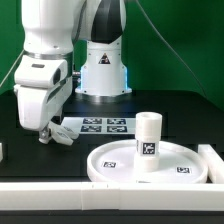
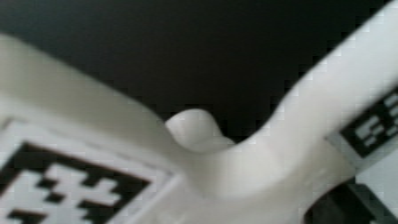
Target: Assemble round table
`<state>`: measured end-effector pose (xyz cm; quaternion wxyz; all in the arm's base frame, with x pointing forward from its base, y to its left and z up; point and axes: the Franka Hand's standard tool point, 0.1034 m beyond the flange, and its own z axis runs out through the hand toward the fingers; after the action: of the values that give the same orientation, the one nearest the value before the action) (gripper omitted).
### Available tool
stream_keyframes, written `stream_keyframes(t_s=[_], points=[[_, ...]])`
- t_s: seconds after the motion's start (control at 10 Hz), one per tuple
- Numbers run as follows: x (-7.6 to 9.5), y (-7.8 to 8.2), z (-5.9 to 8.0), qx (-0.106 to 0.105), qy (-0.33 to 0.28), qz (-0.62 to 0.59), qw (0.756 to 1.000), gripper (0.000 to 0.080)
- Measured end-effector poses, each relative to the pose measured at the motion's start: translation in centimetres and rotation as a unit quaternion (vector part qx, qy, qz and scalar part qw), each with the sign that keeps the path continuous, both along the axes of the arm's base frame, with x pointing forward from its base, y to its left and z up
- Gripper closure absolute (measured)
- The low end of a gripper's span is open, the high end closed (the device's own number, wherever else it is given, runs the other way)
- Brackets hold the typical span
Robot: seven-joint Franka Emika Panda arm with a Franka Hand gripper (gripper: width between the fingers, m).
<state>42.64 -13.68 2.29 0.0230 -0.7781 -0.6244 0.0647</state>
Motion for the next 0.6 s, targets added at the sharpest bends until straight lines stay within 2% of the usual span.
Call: stream_keyframes(t_s=[0.4, 0.6], points=[[-0.02, -0.09, 0.0, 0.0, 0.0, -0.001, 1.0, 0.034], [0.03, 0.48, 0.97, -0.002, 0.028, -0.039, 0.999, 0.0341]])
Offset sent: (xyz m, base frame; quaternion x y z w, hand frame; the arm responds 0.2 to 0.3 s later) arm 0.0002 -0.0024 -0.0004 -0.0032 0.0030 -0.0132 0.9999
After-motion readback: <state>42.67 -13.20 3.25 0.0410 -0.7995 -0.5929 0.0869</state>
